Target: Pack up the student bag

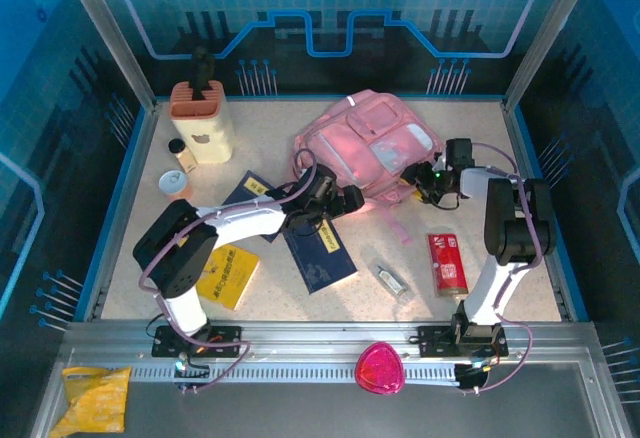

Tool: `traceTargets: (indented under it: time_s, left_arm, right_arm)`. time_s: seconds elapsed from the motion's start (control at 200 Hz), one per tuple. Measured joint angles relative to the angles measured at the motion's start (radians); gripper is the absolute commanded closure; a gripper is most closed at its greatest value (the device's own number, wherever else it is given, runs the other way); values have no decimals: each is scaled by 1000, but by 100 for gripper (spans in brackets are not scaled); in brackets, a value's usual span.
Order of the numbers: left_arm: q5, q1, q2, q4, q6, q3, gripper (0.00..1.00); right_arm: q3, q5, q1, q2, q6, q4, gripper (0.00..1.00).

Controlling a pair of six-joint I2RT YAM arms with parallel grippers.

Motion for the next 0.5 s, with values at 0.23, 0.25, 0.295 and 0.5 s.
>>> traceTargets:
  time_s: [0.23,0.25,0.295,0.5]
  left_arm:
    - [0,0,65,38,40,13,1]
    - [0,2,70,39,43,16,1]
    - [0,5,80,41,53,25,1]
    - [4,30,122,40,88,75,1]
  right_arm:
    - [-28,3,1,-8,34,90,99]
    - [-34,3,0,-14,36,97,100]
    - [-48,4,-1,-29,38,105,100]
    - [-127,5,-3,-131,47,110,100]
